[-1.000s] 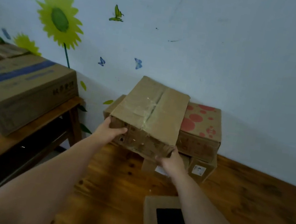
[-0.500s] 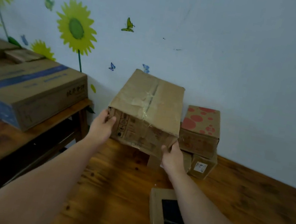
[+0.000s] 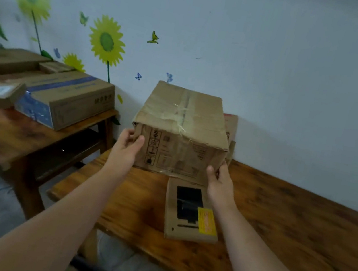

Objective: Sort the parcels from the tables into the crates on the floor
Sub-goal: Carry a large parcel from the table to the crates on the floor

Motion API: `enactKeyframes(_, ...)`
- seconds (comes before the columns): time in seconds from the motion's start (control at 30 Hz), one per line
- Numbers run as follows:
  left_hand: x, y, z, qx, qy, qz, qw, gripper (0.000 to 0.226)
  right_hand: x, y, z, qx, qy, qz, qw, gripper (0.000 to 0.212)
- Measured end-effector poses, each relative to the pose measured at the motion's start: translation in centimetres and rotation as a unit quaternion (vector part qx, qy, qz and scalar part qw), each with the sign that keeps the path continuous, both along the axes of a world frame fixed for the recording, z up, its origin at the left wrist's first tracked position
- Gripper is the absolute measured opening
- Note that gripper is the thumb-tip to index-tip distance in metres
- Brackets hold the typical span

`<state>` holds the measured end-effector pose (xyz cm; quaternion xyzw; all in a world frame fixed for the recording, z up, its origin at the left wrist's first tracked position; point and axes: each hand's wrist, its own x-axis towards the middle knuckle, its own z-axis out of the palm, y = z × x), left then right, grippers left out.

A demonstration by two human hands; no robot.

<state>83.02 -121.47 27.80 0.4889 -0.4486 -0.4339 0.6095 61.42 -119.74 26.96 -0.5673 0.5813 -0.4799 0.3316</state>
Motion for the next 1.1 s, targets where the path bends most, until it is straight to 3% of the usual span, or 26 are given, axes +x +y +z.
enactKeyframes(0.13,-1.5,4.5,0.8,-0.015,-0.015,0.001,1.000,0.026,-1.4,4.3,0.5,-0.010,-0.051,-0.010,0.999,0.043)
enactKeyframes(0.37,-3.3,6.7,4.1,0.003,-0.048,-0.070,0.996,0.046,-4.6,6.8,2.4,-0.029,0.011,-0.078,0.996,0.022)
enactKeyframes(0.5,-3.2,6.3,5.2,0.053,-0.028,-0.144,0.988,0.063,-5.1,7.4,3.5,-0.015,0.028,-0.110,0.993,0.030)
enactKeyframes(0.63,-2.6,6.2,4.8,0.021,-0.100,-0.235,0.967,0.080,-5.3,7.5,4.3,-0.008,-0.013,-0.135,0.991,0.039)
enactKeyframes(0.8,-2.9,4.9,4.1,0.002,-0.238,-0.120,0.964,0.039,-4.5,7.9,5.0,-0.009,-0.104,-0.111,0.988,0.041)
enactKeyframes(0.9,-3.0,4.4,3.4,-0.009,-0.251,-0.093,0.964,0.023,-5.0,7.9,4.8,-0.015,-0.132,-0.087,0.987,0.038)
enactKeyframes(0.97,-3.0,4.2,3.3,-0.011,-0.249,-0.068,0.966,0.032,-5.3,8.0,4.5,-0.012,-0.124,-0.068,0.990,0.040)
enactKeyframes(1.1,-2.8,3.9,2.7,-0.008,-0.244,-0.046,0.969,0.047,-5.1,8.2,3.7,0.013,-0.080,-0.038,0.996,0.070)
